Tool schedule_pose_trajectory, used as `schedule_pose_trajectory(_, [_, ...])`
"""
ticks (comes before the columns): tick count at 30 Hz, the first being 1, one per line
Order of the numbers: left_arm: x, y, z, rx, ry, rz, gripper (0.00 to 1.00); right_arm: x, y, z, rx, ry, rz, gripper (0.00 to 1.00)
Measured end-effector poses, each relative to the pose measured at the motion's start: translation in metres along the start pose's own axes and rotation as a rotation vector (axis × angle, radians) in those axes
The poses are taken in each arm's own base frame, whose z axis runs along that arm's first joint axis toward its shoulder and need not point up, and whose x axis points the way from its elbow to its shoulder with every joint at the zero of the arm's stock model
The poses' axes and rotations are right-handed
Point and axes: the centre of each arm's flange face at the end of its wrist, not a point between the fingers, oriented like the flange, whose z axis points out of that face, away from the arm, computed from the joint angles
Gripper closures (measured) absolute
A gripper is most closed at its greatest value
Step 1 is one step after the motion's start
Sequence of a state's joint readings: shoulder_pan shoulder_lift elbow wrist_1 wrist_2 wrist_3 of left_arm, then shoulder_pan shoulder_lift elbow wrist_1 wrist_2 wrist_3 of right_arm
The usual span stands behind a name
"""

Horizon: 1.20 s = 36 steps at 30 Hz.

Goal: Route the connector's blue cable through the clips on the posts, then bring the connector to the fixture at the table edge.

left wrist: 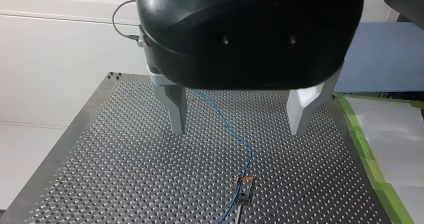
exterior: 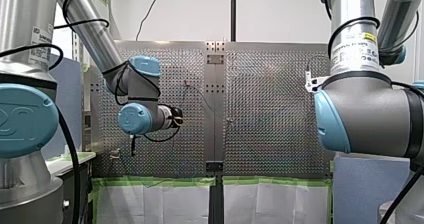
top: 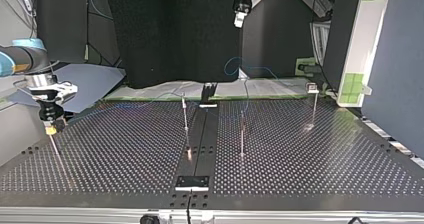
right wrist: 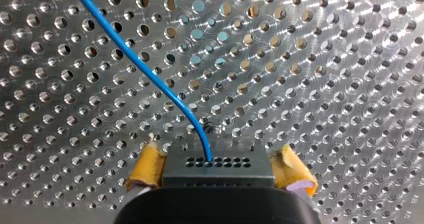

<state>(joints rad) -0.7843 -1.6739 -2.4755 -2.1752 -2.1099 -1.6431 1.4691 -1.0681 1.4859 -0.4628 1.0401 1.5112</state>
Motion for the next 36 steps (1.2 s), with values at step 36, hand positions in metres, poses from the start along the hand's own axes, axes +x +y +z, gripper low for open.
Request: schedule_pose_trajectory(36, [0.0004, 0.0001, -0.0001, 0.000, 0.001, 0.001, 0.00, -0.0017, -0.0005, 0.0000, -0.014, -0.009, 0.005, 0.02])
